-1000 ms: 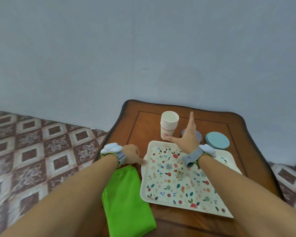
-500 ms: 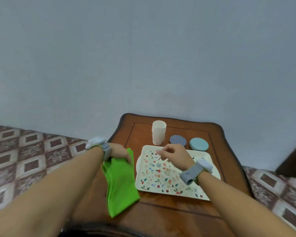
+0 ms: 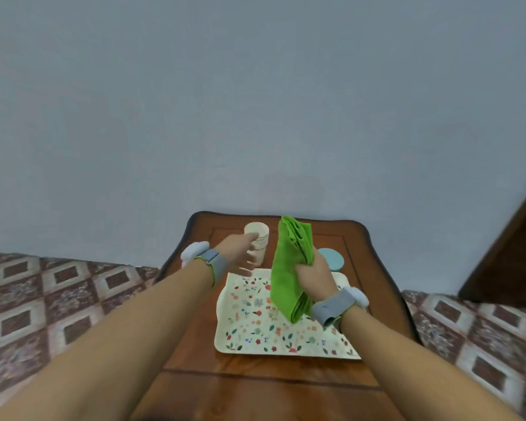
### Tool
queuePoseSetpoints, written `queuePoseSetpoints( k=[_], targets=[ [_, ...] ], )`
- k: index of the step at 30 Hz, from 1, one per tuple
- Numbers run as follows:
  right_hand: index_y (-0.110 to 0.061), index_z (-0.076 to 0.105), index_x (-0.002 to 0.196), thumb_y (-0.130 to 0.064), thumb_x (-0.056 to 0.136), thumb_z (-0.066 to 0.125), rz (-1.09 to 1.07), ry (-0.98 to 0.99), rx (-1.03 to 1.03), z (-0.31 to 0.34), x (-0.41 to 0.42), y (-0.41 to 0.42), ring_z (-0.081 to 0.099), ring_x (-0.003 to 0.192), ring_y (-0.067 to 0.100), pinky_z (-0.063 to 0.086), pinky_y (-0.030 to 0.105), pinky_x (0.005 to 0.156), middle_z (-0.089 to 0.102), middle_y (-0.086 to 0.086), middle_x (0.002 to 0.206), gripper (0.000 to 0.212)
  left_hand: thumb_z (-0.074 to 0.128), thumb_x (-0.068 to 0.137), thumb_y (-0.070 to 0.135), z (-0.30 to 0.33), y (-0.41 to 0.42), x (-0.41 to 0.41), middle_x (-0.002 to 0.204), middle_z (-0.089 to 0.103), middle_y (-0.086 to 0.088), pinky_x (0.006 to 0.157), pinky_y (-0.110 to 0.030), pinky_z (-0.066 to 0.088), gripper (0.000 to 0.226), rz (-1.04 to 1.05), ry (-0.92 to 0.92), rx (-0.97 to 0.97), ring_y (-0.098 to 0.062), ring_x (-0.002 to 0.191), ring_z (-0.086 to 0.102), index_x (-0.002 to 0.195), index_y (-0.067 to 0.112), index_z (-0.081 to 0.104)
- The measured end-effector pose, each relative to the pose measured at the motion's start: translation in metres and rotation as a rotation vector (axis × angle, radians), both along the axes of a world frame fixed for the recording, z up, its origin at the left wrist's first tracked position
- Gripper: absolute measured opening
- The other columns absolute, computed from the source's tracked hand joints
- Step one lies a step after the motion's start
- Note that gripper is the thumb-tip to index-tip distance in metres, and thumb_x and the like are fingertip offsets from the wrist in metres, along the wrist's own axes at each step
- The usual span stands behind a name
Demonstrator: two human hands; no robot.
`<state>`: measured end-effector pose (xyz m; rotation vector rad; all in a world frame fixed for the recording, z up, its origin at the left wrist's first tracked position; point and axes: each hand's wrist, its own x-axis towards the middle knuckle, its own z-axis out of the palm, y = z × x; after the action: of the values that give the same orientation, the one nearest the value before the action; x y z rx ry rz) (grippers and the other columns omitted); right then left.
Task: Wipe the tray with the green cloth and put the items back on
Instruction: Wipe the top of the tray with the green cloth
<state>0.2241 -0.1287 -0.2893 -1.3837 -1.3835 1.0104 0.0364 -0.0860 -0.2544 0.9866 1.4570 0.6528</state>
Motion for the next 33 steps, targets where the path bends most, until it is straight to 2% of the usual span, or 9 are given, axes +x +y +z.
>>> queuePoseSetpoints(
  k=[2,5,8,12,17,22,24,29,33],
  targets=[
    [-0.017,0.064,0.103,-0.01,0.078,0.06,-0.051,0.035,-0.087,-0.004,0.011,0.0,0.067,0.089,0.033,0.058,0.046,0.081,0.071,0.014,0.099,0.026,0.062,0.093,0.034,-0.042,-0.003,-0.019,0.118,0.065,-0.021,0.093,-0.042,0.051,0.05,0.066,0.38,0.05,-0.036,0.105,0.064,0.125,-0.004,0.059],
    [-0.007,0.065,0.105,0.0,0.092,0.057,-0.138,0.041,-0.123,-0.018,0.027,0.018,0.065,0.084,0.033,0.054,0.035,0.069,0.069,0.02,0.096,0.017,0.061,0.096,0.032,-0.089,-0.005,-0.031,0.142,0.054,-0.019,0.101,-0.038,0.046,0.06,0.004,0.614,-0.111,-0.035,0.128,0.053,0.141,-0.004,0.048],
    [-0.017,0.066,0.096,-0.001,0.088,0.056,-0.189,0.04,-0.17,-0.027,0.04,0.025,0.067,0.093,0.042,0.057,0.048,0.08,0.07,0.022,0.1,0.02,0.065,0.094,0.035,-0.107,-0.008,-0.038,0.146,0.049,-0.019,0.099,-0.039,0.049,0.074,0.05,0.621,-0.108,-0.035,0.128,0.053,0.148,-0.003,0.033],
    [-0.03,0.066,0.086,-0.014,0.079,0.06,-0.226,0.013,-0.239,-0.043,0.05,0.034,0.07,0.093,0.038,0.056,0.055,0.087,0.073,0.012,0.099,0.019,0.075,0.085,0.04,-0.114,0.003,-0.041,0.118,0.067,-0.019,0.085,-0.04,0.057,0.064,0.101,0.477,-0.123,-0.034,0.102,0.067,0.126,-0.005,0.056],
    [-0.024,0.069,0.096,-0.023,0.088,0.061,-0.293,0.055,-0.176,-0.032,0.058,0.024,0.068,0.095,0.032,0.054,0.052,0.093,0.073,0.005,0.099,0.011,0.063,0.091,0.05,-0.089,-0.012,-0.028,0.099,0.067,-0.013,0.082,-0.035,0.053,0.057,0.136,0.589,-0.022,-0.031,0.091,0.067,0.107,-0.004,0.063],
    [-0.024,0.058,0.126,-0.025,0.098,0.053,-0.416,-0.1,0.039,0.01,0.059,-0.003,0.058,0.093,0.027,0.04,0.033,0.08,0.062,0.002,0.098,0.029,0.052,0.098,0.024,-0.034,-0.032,-0.015,0.095,0.069,-0.021,0.09,-0.05,0.056,0.025,0.22,0.05,0.158,-0.038,0.089,0.07,0.095,0.0,0.059],
    [-0.028,0.05,0.138,-0.025,0.099,0.051,-0.434,-0.186,0.114,0.017,0.057,-0.016,0.059,0.097,0.03,0.038,0.031,0.078,0.064,0.003,0.107,0.039,0.051,0.1,0.021,-0.008,-0.046,-0.008,0.101,0.068,-0.025,0.085,-0.05,0.057,0.021,0.222,-0.117,0.182,-0.034,0.082,0.068,0.107,0.001,0.056],
    [-0.022,0.044,0.144,-0.026,0.102,0.043,-0.246,-0.237,0.013,0.016,0.02,-0.051,0.056,0.102,0.029,0.041,0.034,0.087,0.06,0.005,0.127,0.042,0.052,0.099,0.041,0.033,-0.068,0.007,0.131,0.063,-0.013,0.078,-0.047,0.062,0.058,0.178,-0.226,0.367,-0.031,0.099,0.071,0.152,0.034,0.027],
    [-0.02,0.048,0.14,-0.054,0.082,0.035,-0.171,-0.202,-0.053,0.053,-0.021,-0.042,0.047,0.131,0.037,0.032,0.057,0.11,0.054,0.011,0.137,0.069,0.048,0.098,0.051,0.06,-0.093,0.026,0.128,0.066,0.004,0.095,-0.044,0.055,0.043,0.155,-0.249,0.508,-0.02,0.11,0.066,0.139,0.038,0.052]
  ],
)
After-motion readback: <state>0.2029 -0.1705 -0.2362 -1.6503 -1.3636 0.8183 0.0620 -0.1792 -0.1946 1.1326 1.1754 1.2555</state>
